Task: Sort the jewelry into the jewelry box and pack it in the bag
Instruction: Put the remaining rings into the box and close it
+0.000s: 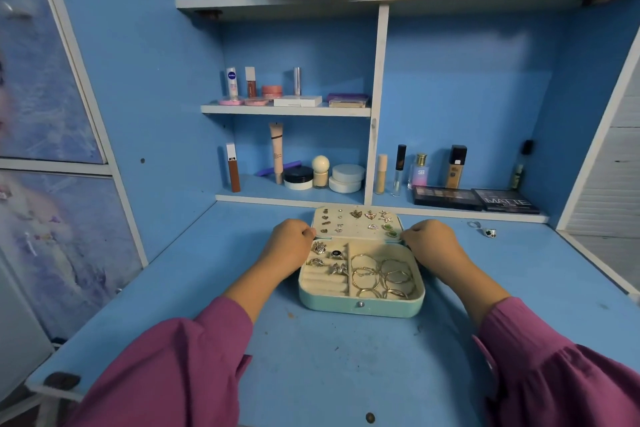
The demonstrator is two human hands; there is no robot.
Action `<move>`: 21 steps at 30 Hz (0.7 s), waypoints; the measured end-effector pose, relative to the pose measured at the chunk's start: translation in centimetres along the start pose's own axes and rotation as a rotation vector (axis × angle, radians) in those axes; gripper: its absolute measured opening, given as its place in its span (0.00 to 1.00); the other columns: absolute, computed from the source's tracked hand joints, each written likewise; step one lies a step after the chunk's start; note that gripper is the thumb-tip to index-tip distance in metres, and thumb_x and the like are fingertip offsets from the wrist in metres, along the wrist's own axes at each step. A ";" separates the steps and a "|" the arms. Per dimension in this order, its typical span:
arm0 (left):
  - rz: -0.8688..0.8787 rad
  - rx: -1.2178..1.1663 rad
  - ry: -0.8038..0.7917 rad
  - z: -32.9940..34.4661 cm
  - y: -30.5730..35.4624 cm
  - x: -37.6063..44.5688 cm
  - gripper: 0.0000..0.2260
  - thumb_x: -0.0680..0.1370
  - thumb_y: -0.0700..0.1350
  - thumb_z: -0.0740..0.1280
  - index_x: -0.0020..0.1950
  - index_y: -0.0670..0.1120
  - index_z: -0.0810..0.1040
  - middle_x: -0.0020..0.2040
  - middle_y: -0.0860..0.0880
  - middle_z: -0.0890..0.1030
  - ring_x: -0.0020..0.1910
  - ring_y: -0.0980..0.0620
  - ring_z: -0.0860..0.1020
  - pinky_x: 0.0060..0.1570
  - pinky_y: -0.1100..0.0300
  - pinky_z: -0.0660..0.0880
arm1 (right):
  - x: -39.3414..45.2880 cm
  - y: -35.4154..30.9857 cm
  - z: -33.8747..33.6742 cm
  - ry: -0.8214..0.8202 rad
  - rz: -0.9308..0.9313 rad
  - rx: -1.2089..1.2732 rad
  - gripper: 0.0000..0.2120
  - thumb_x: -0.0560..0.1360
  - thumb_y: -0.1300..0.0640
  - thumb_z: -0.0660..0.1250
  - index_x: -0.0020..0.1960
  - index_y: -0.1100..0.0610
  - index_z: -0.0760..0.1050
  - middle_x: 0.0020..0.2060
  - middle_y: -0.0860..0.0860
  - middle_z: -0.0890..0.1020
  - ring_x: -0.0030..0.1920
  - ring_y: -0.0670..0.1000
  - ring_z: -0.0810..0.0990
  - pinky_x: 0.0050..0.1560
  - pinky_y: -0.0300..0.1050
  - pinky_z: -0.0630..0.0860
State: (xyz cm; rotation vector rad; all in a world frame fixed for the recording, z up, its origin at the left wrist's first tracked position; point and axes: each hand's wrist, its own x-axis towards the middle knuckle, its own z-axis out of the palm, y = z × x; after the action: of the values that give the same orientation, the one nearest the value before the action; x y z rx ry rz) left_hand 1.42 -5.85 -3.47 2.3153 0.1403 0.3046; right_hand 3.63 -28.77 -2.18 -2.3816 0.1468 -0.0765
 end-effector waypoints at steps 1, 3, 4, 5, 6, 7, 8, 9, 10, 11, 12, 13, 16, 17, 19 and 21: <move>0.001 0.005 -0.007 0.3 0.3 0.1 0.13 0.80 0.43 0.61 0.48 0.36 0.81 0.48 0.40 0.82 0.49 0.43 0.79 0.51 0.51 0.76 | 0.2 0.2 -0.3 0.001 0.013 -0.001 0.15 0.77 0.57 0.61 0.49 0.69 0.79 0.43 0.61 0.81 0.37 0.53 0.71 0.37 0.43 0.69; 0.009 0.019 -0.020 0.8 0.9 0.4 0.13 0.81 0.43 0.60 0.49 0.36 0.80 0.49 0.40 0.82 0.50 0.43 0.79 0.52 0.50 0.76 | 0.4 0.6 -0.7 0.005 0.035 -0.008 0.12 0.77 0.57 0.61 0.41 0.65 0.77 0.37 0.57 0.77 0.34 0.54 0.70 0.34 0.42 0.66; 0.011 0.022 -0.027 1.0 1.2 0.5 0.13 0.81 0.43 0.60 0.48 0.36 0.80 0.50 0.40 0.82 0.50 0.42 0.79 0.52 0.50 0.76 | 0.4 0.7 -0.9 0.010 0.043 -0.011 0.11 0.76 0.57 0.60 0.40 0.62 0.75 0.36 0.56 0.75 0.34 0.53 0.70 0.32 0.42 0.65; 0.012 0.022 -0.033 1.2 1.4 0.6 0.13 0.81 0.43 0.60 0.48 0.37 0.80 0.50 0.40 0.82 0.51 0.42 0.79 0.53 0.49 0.75 | 0.5 0.7 -1.0 0.015 0.048 -0.014 0.10 0.77 0.57 0.60 0.40 0.61 0.74 0.35 0.55 0.75 0.33 0.53 0.70 0.31 0.41 0.64; 0.013 0.018 -0.038 1.4 1.5 0.7 0.13 0.81 0.43 0.59 0.49 0.37 0.80 0.51 0.40 0.82 0.51 0.42 0.79 0.53 0.49 0.76 | 0.6 0.9 -1.2 0.019 0.050 -0.016 0.10 0.77 0.57 0.60 0.39 0.61 0.74 0.34 0.55 0.74 0.32 0.53 0.70 0.30 0.41 0.64; 0.013 0.012 -0.041 1.5 1.6 0.7 0.13 0.81 0.43 0.59 0.49 0.36 0.80 0.51 0.40 0.82 0.51 0.42 0.79 0.53 0.49 0.76 | 0.7 1.0 -1.2 0.022 0.050 -0.013 0.10 0.77 0.57 0.60 0.39 0.61 0.73 0.33 0.54 0.73 0.32 0.53 0.69 0.30 0.41 0.63; 0.010 0.008 -0.045 1.6 1.7 0.7 0.13 0.81 0.43 0.59 0.49 0.36 0.80 0.50 0.40 0.82 0.51 0.42 0.79 0.53 0.49 0.76 | 0.7 1.1 -1.3 0.024 0.049 -0.010 0.11 0.77 0.57 0.61 0.38 0.60 0.71 0.31 0.54 0.72 0.31 0.53 0.68 0.29 0.41 0.62; 0.007 0.005 -0.051 1.7 1.7 0.8 0.14 0.80 0.43 0.60 0.49 0.35 0.80 0.50 0.39 0.82 0.50 0.42 0.79 0.52 0.48 0.76 | 0.8 1.3 -1.3 0.026 0.045 -0.006 0.11 0.77 0.57 0.61 0.37 0.60 0.70 0.30 0.54 0.71 0.31 0.53 0.67 0.29 0.41 0.62; 0.004 0.006 -0.061 1.7 1.5 0.9 0.14 0.80 0.43 0.60 0.49 0.35 0.80 0.49 0.39 0.82 0.50 0.42 0.79 0.51 0.48 0.76 | 0.8 1.4 -1.3 0.027 0.037 -0.005 0.11 0.76 0.57 0.61 0.36 0.60 0.69 0.30 0.53 0.70 0.30 0.53 0.67 0.30 0.41 0.61; -0.001 0.009 -0.071 1.7 1.4 1.0 0.14 0.80 0.43 0.60 0.48 0.35 0.80 0.49 0.39 0.82 0.50 0.42 0.79 0.51 0.49 0.76 | 0.8 1.5 -1.3 0.026 0.026 -0.001 0.11 0.76 0.58 0.61 0.36 0.59 0.69 0.29 0.53 0.69 0.31 0.53 0.66 0.30 0.41 0.61; -0.008 0.015 -0.079 1.6 1.3 0.9 0.13 0.80 0.43 0.60 0.46 0.35 0.80 0.49 0.39 0.82 0.50 0.42 0.80 0.50 0.50 0.76 | 0.8 1.7 -1.4 0.024 0.013 0.002 0.11 0.76 0.58 0.61 0.35 0.59 0.69 0.29 0.54 0.69 0.31 0.53 0.66 0.31 0.42 0.61; -0.009 0.029 -0.082 1.5 1.3 0.9 0.13 0.79 0.43 0.60 0.44 0.37 0.80 0.49 0.39 0.82 0.50 0.42 0.80 0.49 0.50 0.76 | 0.9 1.8 -1.4 0.022 0.003 0.007 0.12 0.76 0.58 0.61 0.34 0.60 0.70 0.30 0.55 0.70 0.32 0.53 0.67 0.32 0.42 0.61; 0.060 0.097 0.015 1.2 2.5 0.7 0.07 0.79 0.42 0.61 0.44 0.44 0.77 0.50 0.39 0.81 0.50 0.42 0.78 0.49 0.50 0.75 | 1.4 2.8 -2.0 0.064 -0.012 0.084 0.14 0.76 0.58 0.61 0.37 0.65 0.76 0.33 0.57 0.76 0.34 0.53 0.70 0.36 0.43 0.66; 0.097 0.090 0.062 1.3 3.3 0.5 0.06 0.79 0.42 0.61 0.46 0.44 0.77 0.50 0.40 0.80 0.49 0.43 0.78 0.50 0.50 0.75 | 1.6 3.2 -2.4 0.105 -0.010 0.126 0.14 0.76 0.57 0.62 0.40 0.68 0.77 0.33 0.58 0.77 0.34 0.53 0.71 0.37 0.43 0.67; 0.150 0.033 0.102 1.8 5.5 0.2 0.07 0.79 0.42 0.61 0.51 0.44 0.78 0.51 0.45 0.79 0.48 0.46 0.78 0.49 0.51 0.77 | 1.8 4.1 -3.4 0.216 -0.019 0.156 0.13 0.76 0.57 0.62 0.42 0.66 0.79 0.37 0.60 0.80 0.34 0.54 0.71 0.36 0.44 0.67; 0.206 0.001 0.043 2.9 7.9 -0.1 0.08 0.79 0.42 0.61 0.51 0.46 0.80 0.51 0.48 0.80 0.47 0.48 0.79 0.48 0.54 0.77 | 1.9 5.1 -4.7 0.323 -0.029 0.150 0.11 0.75 0.59 0.61 0.43 0.63 0.80 0.40 0.60 0.82 0.36 0.55 0.73 0.35 0.43 0.67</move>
State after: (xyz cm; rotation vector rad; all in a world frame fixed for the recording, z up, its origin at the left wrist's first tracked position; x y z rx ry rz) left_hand 2.17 -13.36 0.31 2.3282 -0.0775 0.4586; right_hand 4.59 -35.89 -2.28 -2.2071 0.2500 -0.4705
